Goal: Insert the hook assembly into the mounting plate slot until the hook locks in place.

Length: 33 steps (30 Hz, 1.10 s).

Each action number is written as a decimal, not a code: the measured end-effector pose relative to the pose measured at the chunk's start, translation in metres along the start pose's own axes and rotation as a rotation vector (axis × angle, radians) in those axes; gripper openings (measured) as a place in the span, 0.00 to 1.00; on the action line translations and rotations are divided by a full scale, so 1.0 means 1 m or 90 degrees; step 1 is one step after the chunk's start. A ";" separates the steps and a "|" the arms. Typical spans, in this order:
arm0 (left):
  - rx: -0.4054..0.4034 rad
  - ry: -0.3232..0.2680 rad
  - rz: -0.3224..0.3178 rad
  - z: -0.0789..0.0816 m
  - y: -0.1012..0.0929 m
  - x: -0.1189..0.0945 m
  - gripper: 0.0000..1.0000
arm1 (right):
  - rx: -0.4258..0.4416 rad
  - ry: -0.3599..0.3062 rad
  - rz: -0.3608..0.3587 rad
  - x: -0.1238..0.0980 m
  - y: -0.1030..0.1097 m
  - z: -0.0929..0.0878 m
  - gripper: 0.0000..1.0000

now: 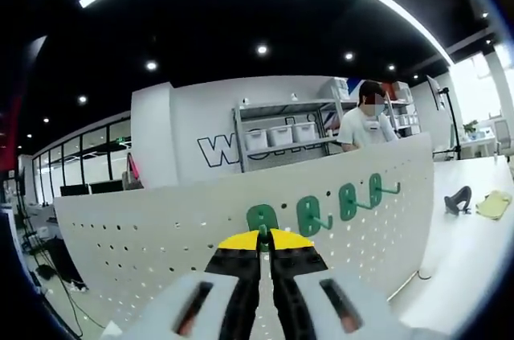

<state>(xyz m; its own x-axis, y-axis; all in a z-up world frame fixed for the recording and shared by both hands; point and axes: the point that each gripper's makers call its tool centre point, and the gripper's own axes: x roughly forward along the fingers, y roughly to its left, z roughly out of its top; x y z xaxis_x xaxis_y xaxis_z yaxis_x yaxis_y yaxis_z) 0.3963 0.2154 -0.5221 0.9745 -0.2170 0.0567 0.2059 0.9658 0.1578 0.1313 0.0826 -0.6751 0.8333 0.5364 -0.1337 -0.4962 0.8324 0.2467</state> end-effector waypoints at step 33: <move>-0.032 0.039 0.029 -0.007 0.002 0.009 0.04 | 0.006 0.005 -0.011 -0.001 -0.005 -0.003 0.63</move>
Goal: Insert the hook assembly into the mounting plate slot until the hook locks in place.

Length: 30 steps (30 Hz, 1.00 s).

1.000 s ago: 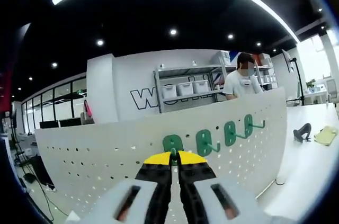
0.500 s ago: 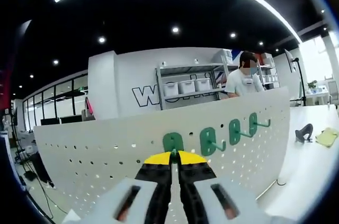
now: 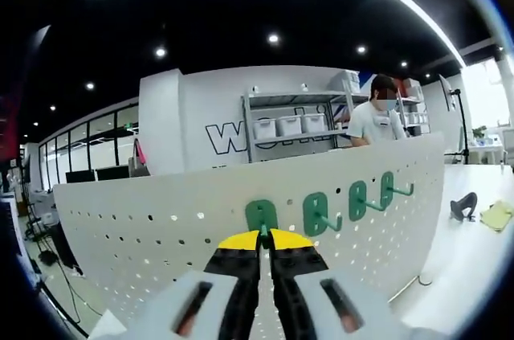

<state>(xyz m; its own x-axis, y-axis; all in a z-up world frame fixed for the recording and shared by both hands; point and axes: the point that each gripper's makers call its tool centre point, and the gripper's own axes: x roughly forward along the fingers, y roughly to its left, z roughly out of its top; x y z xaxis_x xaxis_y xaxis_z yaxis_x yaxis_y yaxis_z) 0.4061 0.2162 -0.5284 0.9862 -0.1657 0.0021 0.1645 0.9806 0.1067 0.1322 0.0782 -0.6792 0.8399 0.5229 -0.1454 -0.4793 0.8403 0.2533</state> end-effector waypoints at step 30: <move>0.001 0.007 0.009 0.009 0.000 0.013 0.03 | 0.005 -0.005 -0.007 -0.002 -0.005 0.001 0.62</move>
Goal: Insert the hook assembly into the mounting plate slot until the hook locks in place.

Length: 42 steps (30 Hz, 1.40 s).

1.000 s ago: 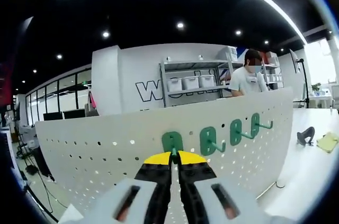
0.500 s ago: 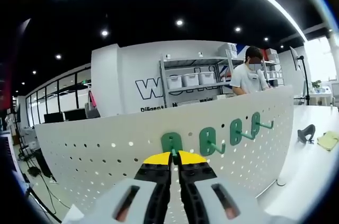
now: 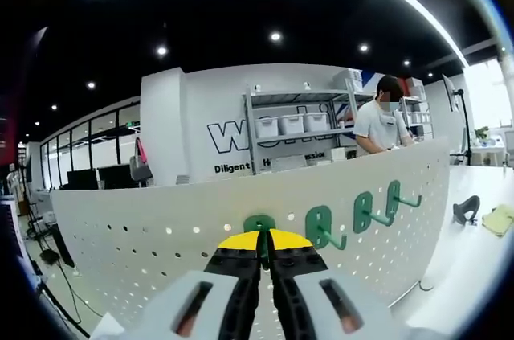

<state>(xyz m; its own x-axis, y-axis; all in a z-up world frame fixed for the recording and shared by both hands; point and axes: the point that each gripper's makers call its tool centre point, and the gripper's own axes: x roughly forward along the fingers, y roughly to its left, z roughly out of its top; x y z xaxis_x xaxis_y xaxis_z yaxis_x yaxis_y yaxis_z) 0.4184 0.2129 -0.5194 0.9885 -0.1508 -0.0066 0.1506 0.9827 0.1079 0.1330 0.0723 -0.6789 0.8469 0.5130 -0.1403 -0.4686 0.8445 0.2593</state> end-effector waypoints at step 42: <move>0.012 -0.009 -0.054 0.007 -0.006 -0.013 0.21 | -0.016 0.002 0.020 0.006 0.008 0.004 0.64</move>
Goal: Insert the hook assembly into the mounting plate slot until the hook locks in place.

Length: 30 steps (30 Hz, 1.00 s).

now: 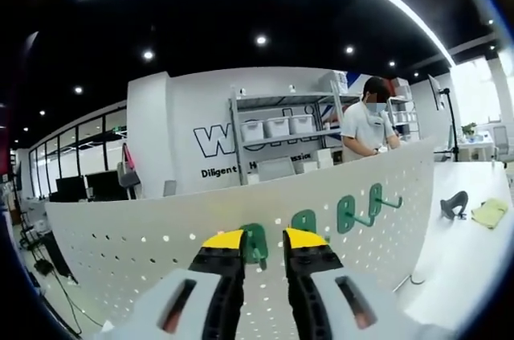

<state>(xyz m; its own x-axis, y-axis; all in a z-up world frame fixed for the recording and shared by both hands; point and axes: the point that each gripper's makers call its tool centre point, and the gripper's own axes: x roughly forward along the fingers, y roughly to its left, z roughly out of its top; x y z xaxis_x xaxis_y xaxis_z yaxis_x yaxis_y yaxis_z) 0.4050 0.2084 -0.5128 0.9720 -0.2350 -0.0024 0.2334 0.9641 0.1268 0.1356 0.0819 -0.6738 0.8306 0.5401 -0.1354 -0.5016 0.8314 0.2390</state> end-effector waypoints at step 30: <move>0.000 -0.013 -0.155 -0.016 -0.024 -0.051 0.57 | -0.030 0.008 0.013 0.005 0.011 0.006 0.72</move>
<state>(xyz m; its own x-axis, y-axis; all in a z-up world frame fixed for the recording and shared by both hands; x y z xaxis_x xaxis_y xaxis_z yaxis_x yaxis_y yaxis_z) 0.3507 0.1993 -0.5312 0.8861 -0.4633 -0.0124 0.4611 0.8785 0.1254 0.1358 0.0935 -0.6662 0.8172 0.5583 -0.1431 -0.5296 0.8253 0.1959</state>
